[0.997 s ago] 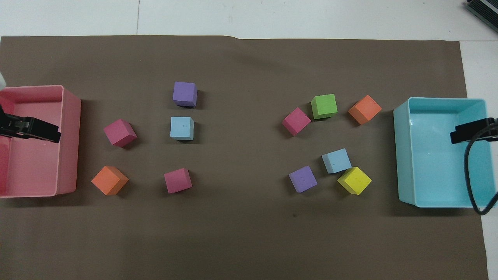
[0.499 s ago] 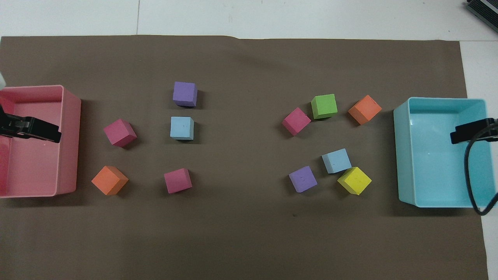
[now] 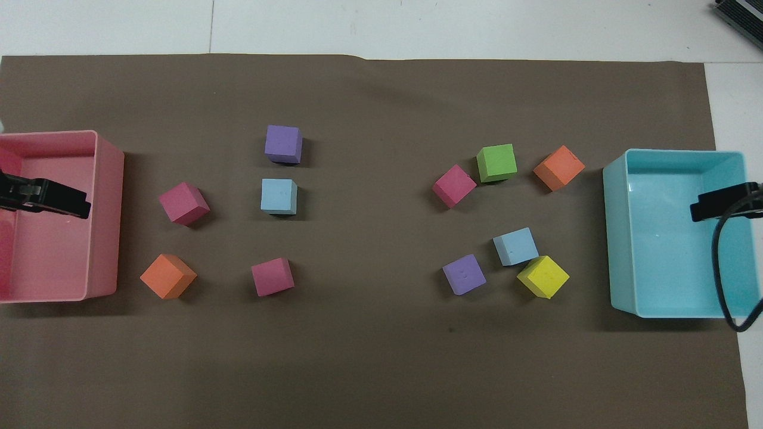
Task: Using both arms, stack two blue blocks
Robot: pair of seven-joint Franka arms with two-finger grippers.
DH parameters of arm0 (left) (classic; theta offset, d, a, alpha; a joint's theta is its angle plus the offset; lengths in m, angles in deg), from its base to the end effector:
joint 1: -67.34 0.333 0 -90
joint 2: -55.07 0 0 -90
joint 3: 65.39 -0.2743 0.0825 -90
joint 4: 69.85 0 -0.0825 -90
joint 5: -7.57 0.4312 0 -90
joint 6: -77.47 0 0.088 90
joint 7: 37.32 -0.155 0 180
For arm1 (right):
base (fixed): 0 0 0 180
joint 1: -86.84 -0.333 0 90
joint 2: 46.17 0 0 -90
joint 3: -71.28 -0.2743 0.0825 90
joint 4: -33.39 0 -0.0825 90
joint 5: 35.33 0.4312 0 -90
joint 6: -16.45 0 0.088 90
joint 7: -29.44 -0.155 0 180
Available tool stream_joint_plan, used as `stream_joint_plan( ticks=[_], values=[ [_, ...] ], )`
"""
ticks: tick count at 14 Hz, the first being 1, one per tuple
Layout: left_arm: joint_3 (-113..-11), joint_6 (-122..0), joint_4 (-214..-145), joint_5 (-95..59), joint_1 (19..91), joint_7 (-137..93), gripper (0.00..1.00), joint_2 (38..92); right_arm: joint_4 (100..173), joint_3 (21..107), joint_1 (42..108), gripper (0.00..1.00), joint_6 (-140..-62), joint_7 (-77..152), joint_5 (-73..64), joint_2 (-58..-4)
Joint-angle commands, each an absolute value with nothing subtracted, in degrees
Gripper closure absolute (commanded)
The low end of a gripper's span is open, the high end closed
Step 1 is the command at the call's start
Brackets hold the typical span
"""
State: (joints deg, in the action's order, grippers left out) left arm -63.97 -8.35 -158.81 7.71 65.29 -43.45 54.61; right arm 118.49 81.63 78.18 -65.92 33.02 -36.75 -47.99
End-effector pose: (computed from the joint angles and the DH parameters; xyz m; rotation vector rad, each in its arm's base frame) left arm 0.5888 -0.0353 0.5428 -3.1282 0.2625 0.0735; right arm 0.5776 -0.0225 0.5855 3.1230 0.0469 -0.0270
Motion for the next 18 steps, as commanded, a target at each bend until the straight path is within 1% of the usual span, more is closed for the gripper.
stream_joint_plan(
  ticks=[1,4,7,9,12,16,18],
  values=[
    [-63.90,-8.22,-159.94,7.04,65.75,-43.12,0.00,53.40,120.14,81.39,78.06,0.00,-65.91,34.97,-36.38,-49.60],
    [-63.90,-8.22,-159.94,7.04,65.67,-43.12,0.00,53.40,122.68,81.12,77.62,0.00,-68.44,34.62,-36.38,-49.87],
    [-63.90,-8.22,-159.94,7.04,65.75,-43.12,0.00,53.40,128.91,80.15,75.26,0.00,-76.69,34.53,-36.20,-49.08],
    [-63.90,-8.22,-159.94,7.04,65.67,-43.12,0.00,53.40,130.16,80.15,72.88,0.00,-79.08,34.53,-36.12,-47.41],
    [-63.90,-8.22,-159.94,7.04,65.67,-43.12,0.00,53.40,131.29,80.15,72.08,0.00,-82.15,34.97,-35.94,-45.12],
    [-63.90,-8.22,-159.94,7.04,65.67,-43.12,0.00,53.40,139.28,80.15,69.62,0.00,-90.14,35.24,-33.74,-43.98],
    [-63.90,-8.22,-159.94,7.04,65.67,-43.12,0.00,53.40,141.84,80.15,68.66,0.00,-94.01,35.67,-33.74,-43.01]
  ],
)
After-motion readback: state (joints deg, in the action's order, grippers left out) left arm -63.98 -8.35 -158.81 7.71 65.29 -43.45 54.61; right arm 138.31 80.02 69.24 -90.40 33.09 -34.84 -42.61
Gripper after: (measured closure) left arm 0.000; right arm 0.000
